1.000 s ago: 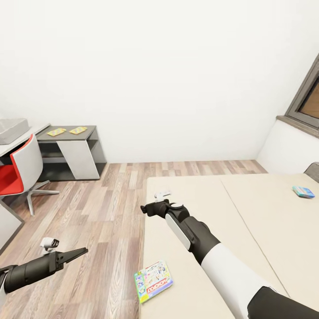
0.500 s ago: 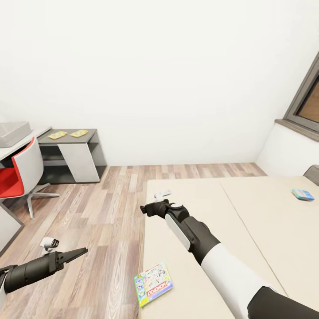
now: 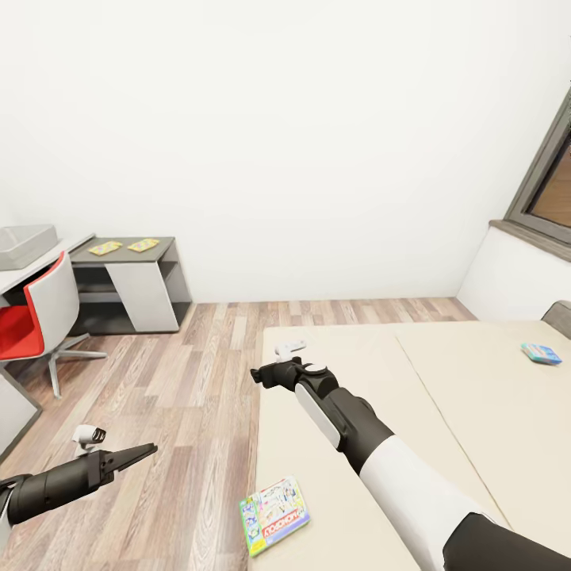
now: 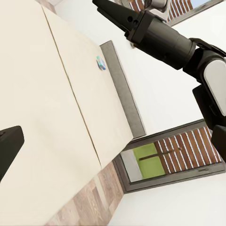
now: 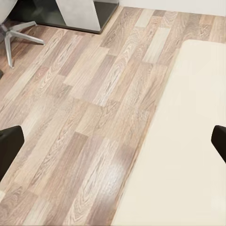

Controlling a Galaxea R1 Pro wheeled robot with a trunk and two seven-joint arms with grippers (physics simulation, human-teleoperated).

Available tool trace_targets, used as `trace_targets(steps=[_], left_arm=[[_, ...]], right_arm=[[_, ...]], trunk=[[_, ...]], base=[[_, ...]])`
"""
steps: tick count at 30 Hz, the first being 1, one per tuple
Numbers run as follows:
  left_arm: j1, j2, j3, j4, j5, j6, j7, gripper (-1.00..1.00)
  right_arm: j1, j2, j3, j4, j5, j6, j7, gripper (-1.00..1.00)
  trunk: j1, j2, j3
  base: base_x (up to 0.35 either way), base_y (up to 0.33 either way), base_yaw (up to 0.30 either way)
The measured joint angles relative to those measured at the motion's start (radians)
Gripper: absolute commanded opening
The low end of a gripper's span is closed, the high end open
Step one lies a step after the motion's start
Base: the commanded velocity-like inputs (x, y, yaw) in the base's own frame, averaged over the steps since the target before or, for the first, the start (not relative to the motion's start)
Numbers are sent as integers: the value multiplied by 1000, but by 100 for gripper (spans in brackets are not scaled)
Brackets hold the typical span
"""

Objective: Put all the toys in the child's room - the three board games (two on the bed and one on the table), the two jigsaw puzzles on the table, and the tennis ball on the table - inside the toy box on the table in the child's room.

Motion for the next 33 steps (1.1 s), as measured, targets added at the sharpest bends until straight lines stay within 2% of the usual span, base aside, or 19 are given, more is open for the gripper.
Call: trace_targets(steps=[33], left_arm=[[0, 0, -1, 0, 0, -1, 0, 100]], right_arm=[[0, 0, 0, 0, 0, 0, 0, 100]], trunk=[[0, 0, 55]], base=[[0, 0, 0]])
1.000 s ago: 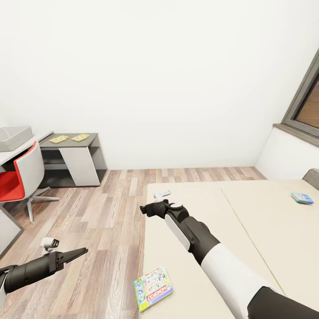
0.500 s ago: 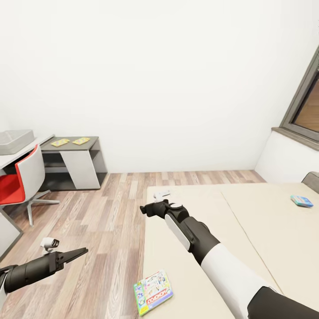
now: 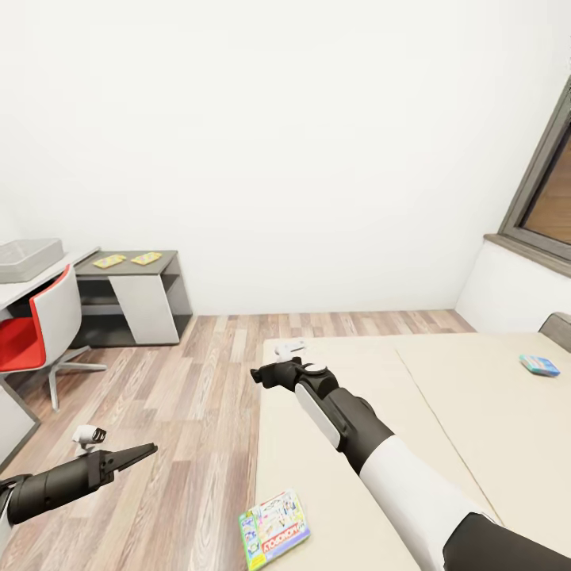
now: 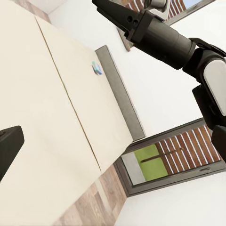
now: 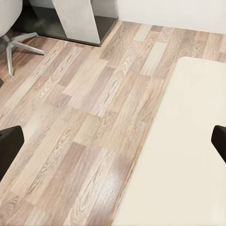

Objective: Put all the toys in the child's room - the three board games (two on the bed and one on the table), the two jigsaw puzzles on the table, and the tennis ball on the table - inside the toy box on the table in the child's room.

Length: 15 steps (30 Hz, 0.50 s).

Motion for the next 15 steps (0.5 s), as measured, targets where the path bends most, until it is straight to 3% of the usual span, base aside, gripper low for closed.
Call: trace_targets(steps=[15], left_arm=[[0, -1, 0, 0, 0, 0, 0, 100]], right_arm=[[0, 0, 0, 1, 0, 0, 0, 100]], trunk=[[0, 0, 25]], base=[[0, 0, 0]])
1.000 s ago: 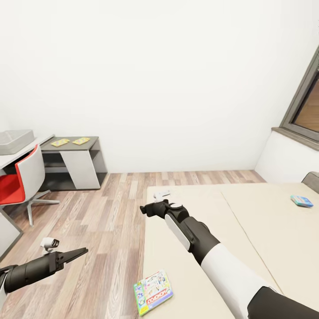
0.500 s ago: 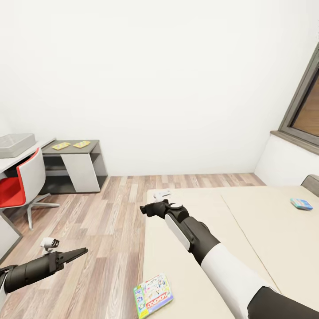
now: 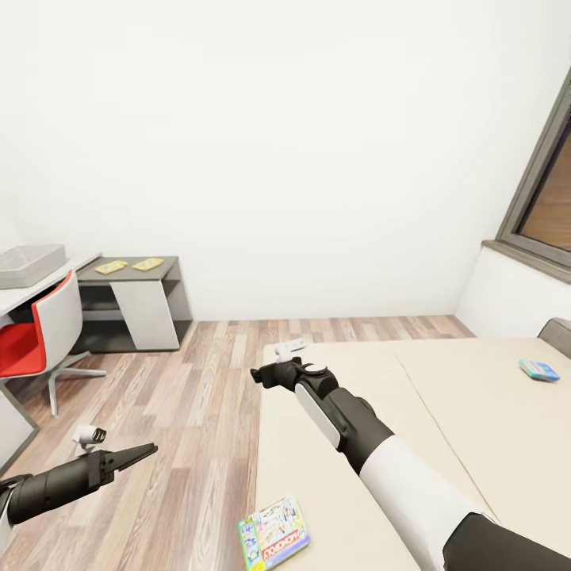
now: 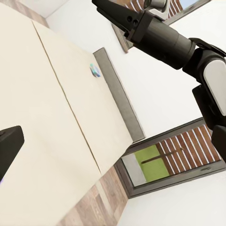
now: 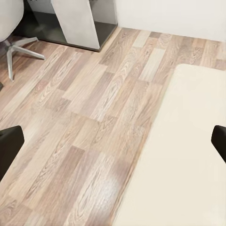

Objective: Put all the toys in the child's room - the three board games (two on the bed and one on the table), the two jigsaw puzzles on the table, and the tennis ball on the table - inside the toy box on the table in the child's room.

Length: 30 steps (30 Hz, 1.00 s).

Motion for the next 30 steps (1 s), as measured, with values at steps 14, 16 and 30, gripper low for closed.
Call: trace_targets(steps=[14, 16, 30], left_arm=[[0, -1, 0, 0, 0, 0, 0, 100], [0, -1, 0, 0, 0, 0, 0, 100], [0, -1, 0, 0, 0, 1, 1, 100]], right_arm=[[0, 0, 0, 0, 0, 0, 0, 100], [0, 0, 0, 0, 0, 0, 0, 100], [0, 0, 0, -1, 0, 0, 0, 100]], trunk=[[0, 0, 23], [0, 0, 25], [0, 0, 28]], base=[[0, 0, 6], [0, 0, 30], [0, 0, 5]])
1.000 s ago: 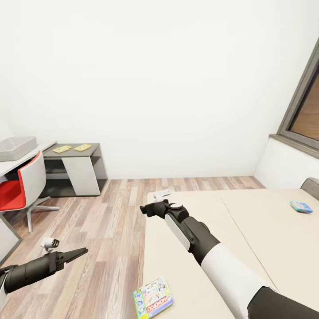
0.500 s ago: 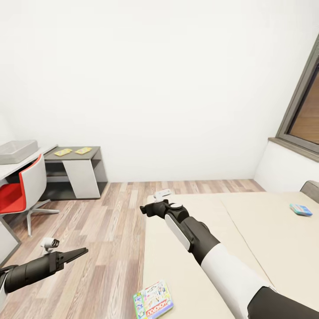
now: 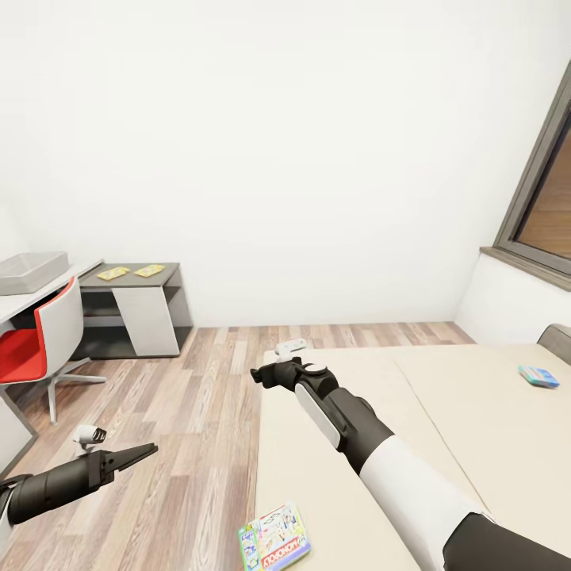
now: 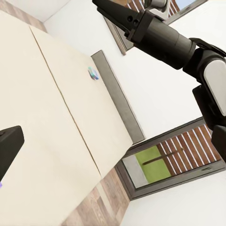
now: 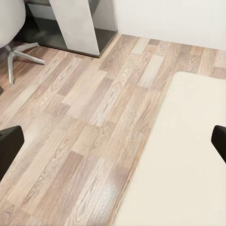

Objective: Put all the toys in the child's room - the three board games (two on the bed and one on the table), the two jigsaw puzzles on the table, and the tennis ball on the table - inside the toy box on the table in the child's room.

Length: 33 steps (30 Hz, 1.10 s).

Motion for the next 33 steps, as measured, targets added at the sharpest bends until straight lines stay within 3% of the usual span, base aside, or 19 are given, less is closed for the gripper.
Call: trace_targets(steps=[10, 17, 26, 33], left_arm=[[0, 0, 0, 0, -1, 0, -1, 100], [0, 0, -1, 0, -1, 0, 0, 100], [0, 1, 0, 0, -1, -1, -6, 100], [0, 2, 1, 0, -1, -1, -6, 100]], right_arm=[[0, 0, -1, 1, -12, 3, -2, 100], [12, 0, -3, 5, -74, 12, -31, 100], [86, 0, -6, 5, -152, 11, -136, 100], [118, 0, -10, 7, -173, 4, -154, 100]], trunk=[[0, 0, 0], [0, 0, 0], [0, 0, 0], [0, 0, 0]], base=[[0, 0, 0], [0, 0, 0], [0, 0, 0], [0, 0, 0]])
